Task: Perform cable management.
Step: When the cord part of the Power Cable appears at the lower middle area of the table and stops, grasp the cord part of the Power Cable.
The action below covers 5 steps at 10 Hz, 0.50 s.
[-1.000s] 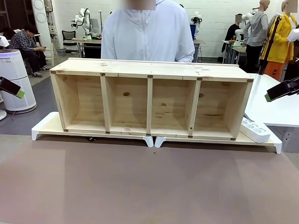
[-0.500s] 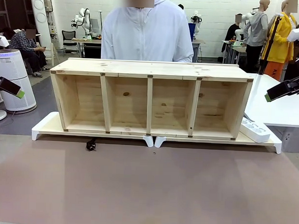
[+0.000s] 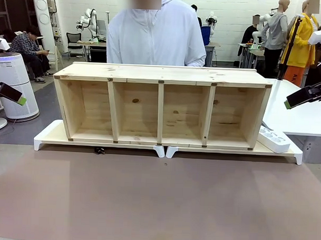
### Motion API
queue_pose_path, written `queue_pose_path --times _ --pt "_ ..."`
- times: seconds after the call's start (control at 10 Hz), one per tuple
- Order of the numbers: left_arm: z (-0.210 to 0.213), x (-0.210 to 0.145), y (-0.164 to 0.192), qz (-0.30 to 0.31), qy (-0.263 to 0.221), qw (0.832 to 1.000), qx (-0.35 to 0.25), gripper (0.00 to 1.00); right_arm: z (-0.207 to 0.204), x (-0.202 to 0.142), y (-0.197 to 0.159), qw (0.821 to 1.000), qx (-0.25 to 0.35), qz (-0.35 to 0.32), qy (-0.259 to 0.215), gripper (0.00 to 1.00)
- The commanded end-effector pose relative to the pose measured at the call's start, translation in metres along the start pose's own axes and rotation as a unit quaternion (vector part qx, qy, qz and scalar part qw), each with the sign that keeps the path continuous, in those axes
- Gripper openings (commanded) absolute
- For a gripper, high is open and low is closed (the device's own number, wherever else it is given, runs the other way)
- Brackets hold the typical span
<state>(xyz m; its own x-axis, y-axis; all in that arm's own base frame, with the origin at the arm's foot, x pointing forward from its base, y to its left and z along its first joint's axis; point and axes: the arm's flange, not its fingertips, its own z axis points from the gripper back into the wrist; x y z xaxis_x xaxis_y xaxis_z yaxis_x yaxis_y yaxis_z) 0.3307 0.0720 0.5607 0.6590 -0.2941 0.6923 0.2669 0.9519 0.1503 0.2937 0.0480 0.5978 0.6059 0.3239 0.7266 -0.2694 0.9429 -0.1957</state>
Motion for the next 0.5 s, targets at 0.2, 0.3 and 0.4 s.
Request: queue_pose_path --times 0.2,0.3,0.4 --pt "-0.0003 -0.0010 0.0006 0.002 0.003 1.000 0.000 1.00 -0.0005 -0.0001 -0.0028 1.000 -0.004 0.006 -0.001 1.00" --pt "-0.0003 -0.0010 0.0006 0.002 0.003 1.000 0.000 1.00 -0.0005 -0.0001 -0.0028 1.000 -0.004 0.006 -0.001 1.00" --pt "-0.0003 -0.0010 0.0006 0.002 0.003 1.000 0.000 1.00 -0.0005 -0.0001 -0.0028 1.000 -0.004 0.006 -0.001 1.00"
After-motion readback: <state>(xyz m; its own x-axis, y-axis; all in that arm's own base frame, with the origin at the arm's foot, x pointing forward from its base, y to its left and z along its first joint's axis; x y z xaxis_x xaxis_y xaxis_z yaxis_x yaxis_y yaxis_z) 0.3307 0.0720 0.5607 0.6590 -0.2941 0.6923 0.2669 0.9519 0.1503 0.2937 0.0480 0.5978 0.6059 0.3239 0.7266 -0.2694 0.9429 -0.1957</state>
